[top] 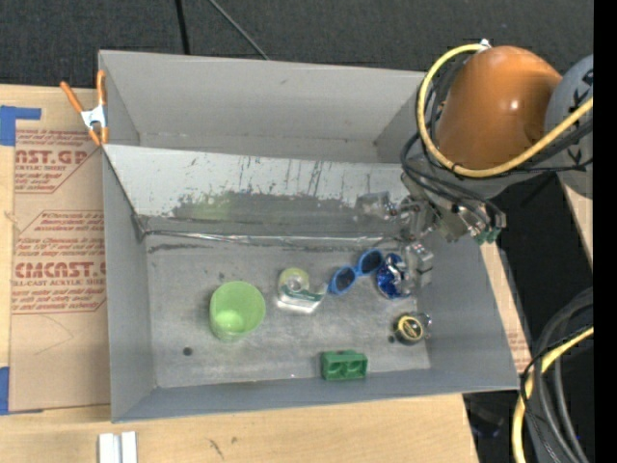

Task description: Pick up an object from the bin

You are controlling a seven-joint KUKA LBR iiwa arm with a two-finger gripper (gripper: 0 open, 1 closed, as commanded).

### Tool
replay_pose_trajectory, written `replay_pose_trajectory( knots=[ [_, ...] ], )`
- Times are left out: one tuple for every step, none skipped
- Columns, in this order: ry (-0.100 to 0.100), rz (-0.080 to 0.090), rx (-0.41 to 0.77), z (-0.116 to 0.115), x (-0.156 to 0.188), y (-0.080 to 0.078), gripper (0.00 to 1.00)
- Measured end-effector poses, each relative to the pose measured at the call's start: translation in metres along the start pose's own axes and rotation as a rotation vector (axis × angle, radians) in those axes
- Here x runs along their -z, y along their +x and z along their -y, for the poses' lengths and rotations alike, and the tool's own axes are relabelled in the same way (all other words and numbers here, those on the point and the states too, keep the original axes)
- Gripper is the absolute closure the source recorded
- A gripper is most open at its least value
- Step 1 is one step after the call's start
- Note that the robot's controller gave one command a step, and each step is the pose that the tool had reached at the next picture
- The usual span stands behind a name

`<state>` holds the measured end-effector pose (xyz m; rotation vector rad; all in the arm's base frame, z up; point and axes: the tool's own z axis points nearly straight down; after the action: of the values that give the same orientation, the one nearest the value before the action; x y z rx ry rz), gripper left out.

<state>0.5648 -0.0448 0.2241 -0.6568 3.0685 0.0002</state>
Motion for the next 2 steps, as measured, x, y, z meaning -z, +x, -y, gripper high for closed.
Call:
replay_pose_trajectory(
  knots=[
    [-0.003, -0.009, 0.061, 0.06, -0.088, 0.026, 0.0],
    [-0.002, -0.003, 0.113, 0.07, -0.157, 0.009, 0.0]
  ],
)
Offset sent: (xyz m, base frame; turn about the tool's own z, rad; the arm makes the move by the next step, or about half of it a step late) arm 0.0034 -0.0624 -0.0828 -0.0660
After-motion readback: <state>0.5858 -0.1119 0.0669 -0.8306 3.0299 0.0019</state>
